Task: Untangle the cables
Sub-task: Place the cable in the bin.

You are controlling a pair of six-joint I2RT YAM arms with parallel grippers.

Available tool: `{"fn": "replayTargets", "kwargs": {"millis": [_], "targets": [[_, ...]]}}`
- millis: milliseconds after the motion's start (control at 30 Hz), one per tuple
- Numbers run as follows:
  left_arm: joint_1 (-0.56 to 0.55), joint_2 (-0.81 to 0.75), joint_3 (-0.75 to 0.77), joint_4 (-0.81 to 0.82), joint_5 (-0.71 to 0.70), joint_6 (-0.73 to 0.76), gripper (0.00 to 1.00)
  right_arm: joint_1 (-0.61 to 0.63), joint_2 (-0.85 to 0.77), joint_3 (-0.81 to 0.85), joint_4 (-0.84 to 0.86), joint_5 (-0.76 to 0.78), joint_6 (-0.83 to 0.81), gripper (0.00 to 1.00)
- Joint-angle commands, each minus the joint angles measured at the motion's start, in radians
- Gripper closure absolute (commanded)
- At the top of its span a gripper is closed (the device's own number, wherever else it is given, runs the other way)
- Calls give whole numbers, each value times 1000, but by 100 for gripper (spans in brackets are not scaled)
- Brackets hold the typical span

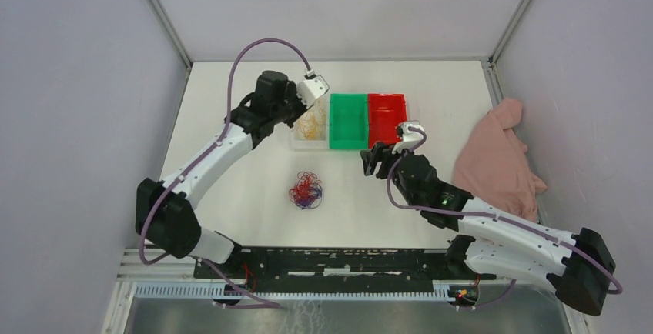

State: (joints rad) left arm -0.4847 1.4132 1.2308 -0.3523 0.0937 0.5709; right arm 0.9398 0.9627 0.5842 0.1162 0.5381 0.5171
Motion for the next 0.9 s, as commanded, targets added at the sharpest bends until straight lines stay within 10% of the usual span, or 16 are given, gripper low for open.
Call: {"fn": "replayTargets", "kwargs": {"millis": [0,867], "targets": [[-2,76,37,108,-18,3,97,-19,-68,-10,-39,43,12,28],[13,421,155,220,-13,-70,97,-59,-144,-49,-105,28,36,29]]}}
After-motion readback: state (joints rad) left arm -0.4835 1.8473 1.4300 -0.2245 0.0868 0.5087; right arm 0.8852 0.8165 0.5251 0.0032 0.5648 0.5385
